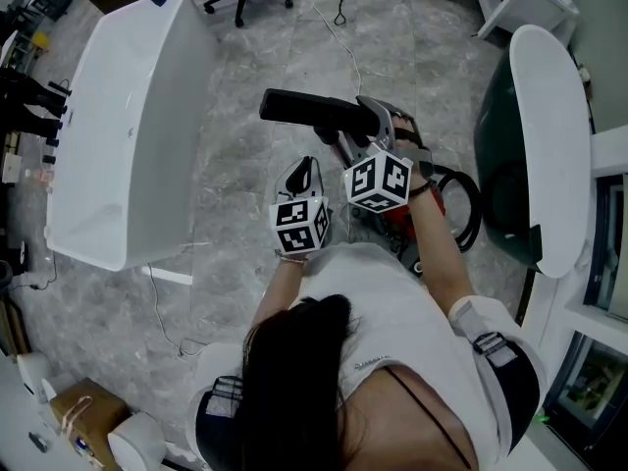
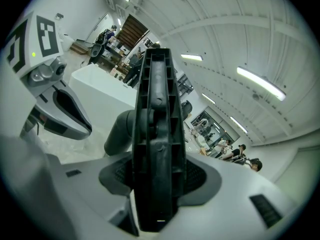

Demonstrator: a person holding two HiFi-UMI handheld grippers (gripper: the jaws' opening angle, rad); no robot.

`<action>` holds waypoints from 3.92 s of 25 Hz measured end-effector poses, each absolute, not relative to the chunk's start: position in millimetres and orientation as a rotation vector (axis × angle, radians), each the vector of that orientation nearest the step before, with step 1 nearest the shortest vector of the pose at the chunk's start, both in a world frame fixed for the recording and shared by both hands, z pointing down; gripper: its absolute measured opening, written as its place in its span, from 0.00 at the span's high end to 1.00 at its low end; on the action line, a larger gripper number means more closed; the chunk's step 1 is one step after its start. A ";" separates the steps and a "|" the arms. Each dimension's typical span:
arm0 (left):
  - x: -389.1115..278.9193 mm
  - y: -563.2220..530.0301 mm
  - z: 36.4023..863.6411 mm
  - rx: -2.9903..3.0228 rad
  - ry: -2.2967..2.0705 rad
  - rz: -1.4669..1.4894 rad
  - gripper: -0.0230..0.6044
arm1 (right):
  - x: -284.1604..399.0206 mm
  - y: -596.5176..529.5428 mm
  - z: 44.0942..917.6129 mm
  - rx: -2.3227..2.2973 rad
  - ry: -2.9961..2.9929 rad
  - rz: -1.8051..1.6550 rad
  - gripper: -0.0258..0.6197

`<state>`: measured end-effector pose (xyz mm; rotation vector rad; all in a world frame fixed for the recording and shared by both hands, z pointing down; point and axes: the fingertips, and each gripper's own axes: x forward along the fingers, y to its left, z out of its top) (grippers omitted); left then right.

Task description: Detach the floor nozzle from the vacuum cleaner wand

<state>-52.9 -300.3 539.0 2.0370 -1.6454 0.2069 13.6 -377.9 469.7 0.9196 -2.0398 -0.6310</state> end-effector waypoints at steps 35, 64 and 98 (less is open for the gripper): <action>-17.9 -339.9 550.2 2.240 -1.362 0.119 0.62 | 13.6 -381.6 469.2 0.903 -2.063 -0.594 0.61; 3.9 -365.3 557.5 2.328 -1.366 0.123 0.62 | 12.3 -378.8 469.4 0.889 -2.047 -0.574 0.61; 6.5 -366.4 555.6 2.296 -1.387 0.070 0.72 | 16.7 -374.1 464.4 0.941 -2.014 -0.647 0.61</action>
